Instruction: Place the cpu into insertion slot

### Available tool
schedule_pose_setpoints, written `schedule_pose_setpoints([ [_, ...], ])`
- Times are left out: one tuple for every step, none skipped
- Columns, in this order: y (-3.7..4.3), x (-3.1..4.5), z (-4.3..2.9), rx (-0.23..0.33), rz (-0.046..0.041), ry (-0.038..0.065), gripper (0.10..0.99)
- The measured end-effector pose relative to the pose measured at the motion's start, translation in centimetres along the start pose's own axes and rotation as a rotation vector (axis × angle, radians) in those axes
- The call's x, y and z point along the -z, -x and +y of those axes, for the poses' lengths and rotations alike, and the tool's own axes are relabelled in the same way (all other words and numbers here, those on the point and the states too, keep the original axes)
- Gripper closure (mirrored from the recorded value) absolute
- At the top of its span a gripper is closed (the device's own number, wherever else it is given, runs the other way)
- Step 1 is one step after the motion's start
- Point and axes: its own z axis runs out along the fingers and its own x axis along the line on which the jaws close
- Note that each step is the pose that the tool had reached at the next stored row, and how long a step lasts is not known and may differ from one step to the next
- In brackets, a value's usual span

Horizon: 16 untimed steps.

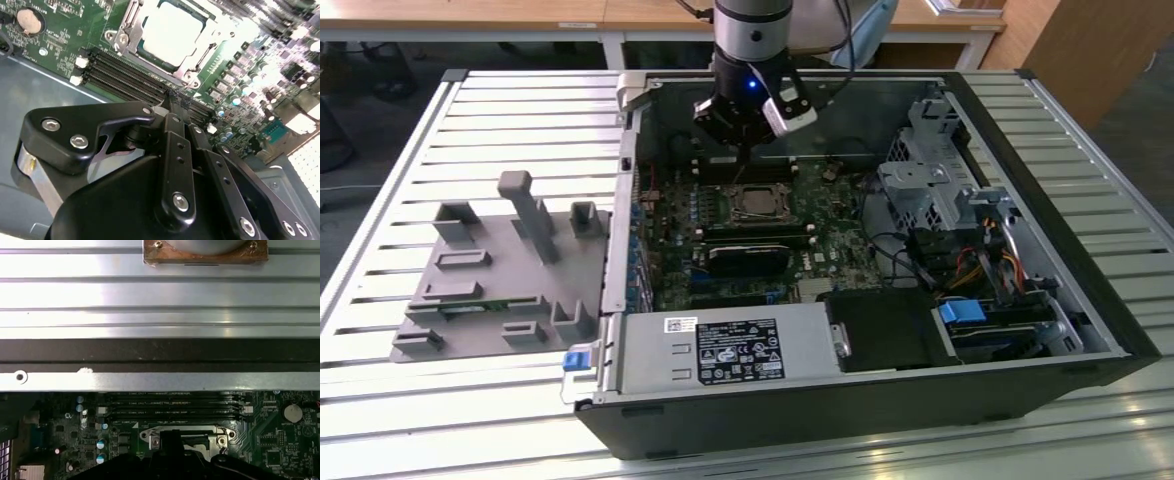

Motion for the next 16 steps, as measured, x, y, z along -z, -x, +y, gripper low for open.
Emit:
schedule_pose_setpoints([
  [0.00, -0.04, -0.01, 0.000, -0.0004, 0.006, 0.980],
  [0.00, -0.09, -0.01, 0.000, -0.0013, 0.011, 0.980],
  [0.00, -0.13, -0.01, 0.000, -0.0023, 0.013, 0.980],
  [0.00, -0.18, 0.00, 0.000, -0.0025, 0.013, 0.980],
  [0.01, -0.23, 0.01, 0.000, -0.0023, 0.013, 0.980],
  [0.06, -0.31, 0.04, 0.000, -0.0022, 0.013, 0.980],
  [0.14, -0.39, 0.06, 0.000, -0.0023, 0.013, 0.980],
  [0.23, -0.46, 0.10, 0.000, -0.0023, 0.013, 0.980],
  [0.32, -0.53, 0.14, 0.000, -0.0023, 0.012, 0.980],
  [0.39, -0.61, 0.17, 0.000, -0.0024, 0.012, 0.980],
  [0.47, -0.68, 0.20, 0.000, -0.0024, 0.012, 0.980],
  [0.59, -0.73, 0.22, 0.000, -0.0024, 0.012, 0.980],
  [0.71, -0.79, 0.23, 0.000, -0.0025, 0.012, 0.980],
  [0.85, -0.85, 0.24, 0.000, -0.0024, 0.012, 0.980],
  [1.00, -0.92, 0.25, 0.000, -0.0023, 0.011, 0.980],
  [1.10, -1.02, 0.25, 0.000, -0.0023, 0.012, 0.980],
])
